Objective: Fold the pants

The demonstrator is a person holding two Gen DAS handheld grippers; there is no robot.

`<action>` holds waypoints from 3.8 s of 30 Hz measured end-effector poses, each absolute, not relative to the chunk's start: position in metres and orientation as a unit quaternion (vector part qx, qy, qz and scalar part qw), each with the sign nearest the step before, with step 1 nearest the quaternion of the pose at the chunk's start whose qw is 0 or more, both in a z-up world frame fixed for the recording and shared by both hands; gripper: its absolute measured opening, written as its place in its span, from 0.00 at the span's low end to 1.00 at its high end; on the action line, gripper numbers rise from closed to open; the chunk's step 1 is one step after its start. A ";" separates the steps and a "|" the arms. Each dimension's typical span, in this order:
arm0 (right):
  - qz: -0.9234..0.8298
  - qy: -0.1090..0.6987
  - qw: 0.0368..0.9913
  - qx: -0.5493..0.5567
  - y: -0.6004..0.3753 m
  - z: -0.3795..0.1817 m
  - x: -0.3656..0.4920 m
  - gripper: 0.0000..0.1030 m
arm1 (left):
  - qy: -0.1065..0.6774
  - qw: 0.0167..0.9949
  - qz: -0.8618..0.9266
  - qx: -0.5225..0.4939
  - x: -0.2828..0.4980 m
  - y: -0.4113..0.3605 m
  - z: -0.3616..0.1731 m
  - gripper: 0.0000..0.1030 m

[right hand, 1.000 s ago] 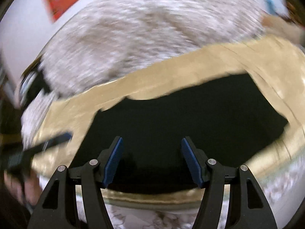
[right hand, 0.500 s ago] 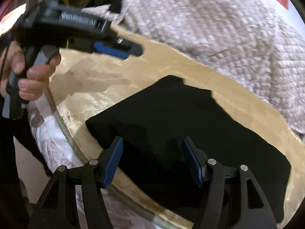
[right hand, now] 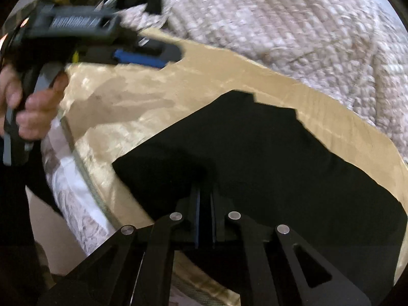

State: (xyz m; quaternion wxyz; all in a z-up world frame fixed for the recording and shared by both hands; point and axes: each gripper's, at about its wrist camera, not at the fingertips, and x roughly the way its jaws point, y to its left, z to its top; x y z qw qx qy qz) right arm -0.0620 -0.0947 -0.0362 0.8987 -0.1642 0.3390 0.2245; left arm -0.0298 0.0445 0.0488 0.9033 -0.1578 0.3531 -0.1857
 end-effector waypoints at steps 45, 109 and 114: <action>0.112 0.339 0.932 0.060 -0.199 -0.019 -0.070 0.37 | 0.379 0.904 -0.189 -0.065 -0.045 -0.012 0.023 0.38; -0.002 0.286 0.955 0.082 -0.237 -0.016 -0.106 0.47 | 0.378 0.909 -0.176 0.024 -0.072 -0.054 0.019 0.38; -0.047 0.283 0.947 0.146 -0.278 -0.021 -0.117 0.54 | 0.389 0.902 -0.186 0.033 -0.073 -0.062 0.012 0.38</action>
